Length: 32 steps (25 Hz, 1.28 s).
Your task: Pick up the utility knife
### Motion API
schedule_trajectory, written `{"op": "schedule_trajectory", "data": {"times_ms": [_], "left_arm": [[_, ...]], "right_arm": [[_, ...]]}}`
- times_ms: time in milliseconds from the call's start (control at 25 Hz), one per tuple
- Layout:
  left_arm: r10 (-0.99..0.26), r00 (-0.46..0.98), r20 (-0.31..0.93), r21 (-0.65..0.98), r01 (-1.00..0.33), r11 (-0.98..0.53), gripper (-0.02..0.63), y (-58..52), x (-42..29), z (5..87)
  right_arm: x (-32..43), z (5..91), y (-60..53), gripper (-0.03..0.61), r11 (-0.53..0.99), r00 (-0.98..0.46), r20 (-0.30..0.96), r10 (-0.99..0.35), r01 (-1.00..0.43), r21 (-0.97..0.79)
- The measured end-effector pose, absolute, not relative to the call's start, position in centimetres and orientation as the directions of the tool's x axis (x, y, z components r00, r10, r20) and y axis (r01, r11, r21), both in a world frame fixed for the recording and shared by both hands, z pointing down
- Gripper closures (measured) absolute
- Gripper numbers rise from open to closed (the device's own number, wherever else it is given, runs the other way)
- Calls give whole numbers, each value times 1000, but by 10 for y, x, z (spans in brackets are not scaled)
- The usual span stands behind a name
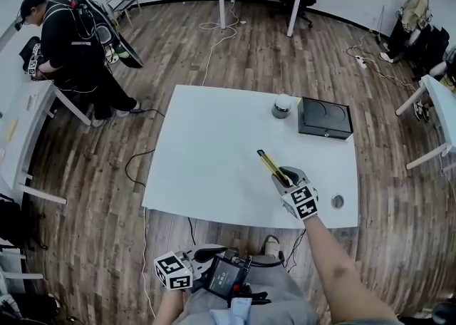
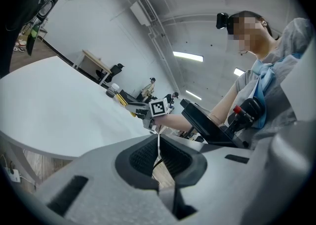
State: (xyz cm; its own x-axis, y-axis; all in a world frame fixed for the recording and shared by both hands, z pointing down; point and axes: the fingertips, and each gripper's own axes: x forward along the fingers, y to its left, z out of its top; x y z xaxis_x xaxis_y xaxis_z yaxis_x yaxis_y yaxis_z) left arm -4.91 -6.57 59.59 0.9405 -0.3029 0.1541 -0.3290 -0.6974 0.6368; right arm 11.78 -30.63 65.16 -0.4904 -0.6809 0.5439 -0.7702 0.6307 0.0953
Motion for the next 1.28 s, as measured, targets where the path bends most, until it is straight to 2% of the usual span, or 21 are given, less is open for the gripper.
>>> {"op": "schedule_trajectory", "data": {"times_ms": [1280], "left_arm": [[-149, 977, 151, 586, -210, -783, 595, -68, -14, 582]], "right_arm": [[127, 593, -233, 448, 524, -583, 312, -750, -812, -257]]}}
